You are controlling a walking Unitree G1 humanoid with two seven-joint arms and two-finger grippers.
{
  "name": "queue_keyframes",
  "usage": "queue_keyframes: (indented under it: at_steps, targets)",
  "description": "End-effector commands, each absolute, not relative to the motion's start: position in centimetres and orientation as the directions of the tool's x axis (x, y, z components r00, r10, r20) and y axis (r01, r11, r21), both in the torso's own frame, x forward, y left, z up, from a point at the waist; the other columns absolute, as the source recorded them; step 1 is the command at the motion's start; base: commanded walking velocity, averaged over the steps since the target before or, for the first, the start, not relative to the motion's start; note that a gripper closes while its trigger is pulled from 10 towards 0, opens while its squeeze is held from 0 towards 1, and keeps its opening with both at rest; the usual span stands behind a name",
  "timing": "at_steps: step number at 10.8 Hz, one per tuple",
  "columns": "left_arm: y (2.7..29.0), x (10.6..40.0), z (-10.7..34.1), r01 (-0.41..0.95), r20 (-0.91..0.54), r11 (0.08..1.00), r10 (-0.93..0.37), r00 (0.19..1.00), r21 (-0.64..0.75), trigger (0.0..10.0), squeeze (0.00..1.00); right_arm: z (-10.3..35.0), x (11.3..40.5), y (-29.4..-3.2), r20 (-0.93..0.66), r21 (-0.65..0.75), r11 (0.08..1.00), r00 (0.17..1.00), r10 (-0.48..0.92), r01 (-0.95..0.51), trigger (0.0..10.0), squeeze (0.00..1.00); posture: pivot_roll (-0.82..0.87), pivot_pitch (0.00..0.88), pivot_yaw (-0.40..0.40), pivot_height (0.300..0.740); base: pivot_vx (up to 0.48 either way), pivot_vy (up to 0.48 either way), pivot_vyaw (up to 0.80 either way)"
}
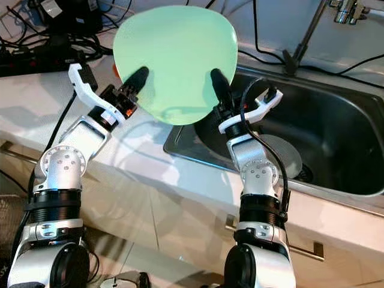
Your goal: Kitchen organization
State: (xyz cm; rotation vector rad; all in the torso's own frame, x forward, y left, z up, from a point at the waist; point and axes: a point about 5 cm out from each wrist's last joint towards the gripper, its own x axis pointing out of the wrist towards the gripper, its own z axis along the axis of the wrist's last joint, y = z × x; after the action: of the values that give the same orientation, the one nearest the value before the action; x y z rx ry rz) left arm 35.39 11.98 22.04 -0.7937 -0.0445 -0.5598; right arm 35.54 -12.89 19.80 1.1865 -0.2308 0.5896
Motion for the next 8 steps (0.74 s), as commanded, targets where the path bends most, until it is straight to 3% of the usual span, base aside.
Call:
queue_keyframes:
  at_steps: [1,5,6,8]
  targets:
    - [11.6,35.4,21.8,0.488,0.219,0.577,-0.473,0.853,-0.655,10.0,1.00,21.5,35.6,-13.8,0.522,0.778,0.249,0.814,0.255,-0.577,0.0,0.00,0.11,0.058,-0.016,0.740,0.000,0.000,0.00]
    - [11.1,35.1,21.5,0.505,0.212,0.581,-0.498,0.841,-0.639,10.0,1.00,22.5,36.5,-17.9,0.522,0.822,0.246,0.852,0.032,-0.513,0.0,0.00,0.10,0.056,-0.013,0.740,0.000,0.000,0.00]
    - [11.0,35.0,21.6,0.517,0.214,0.574,-0.512,0.832,-0.635,10.0,0.00,22.8,36.6,-18.8,0.526,0.824,0.251,0.850,-0.005,-0.508,0.0,0.00,0.10,0.056,-0.011,0.740,0.000,0.000,0.00]
    - [10.8,34.7,21.4,0.527,0.190,0.614,-0.528,0.828,-0.588,10.0,0.00,23.2,36.7,-21.2,0.513,0.834,0.294,0.852,-0.100,-0.467,0.0,0.00,0.10,0.056,-0.011,0.740,0.000,0.000,0.00]
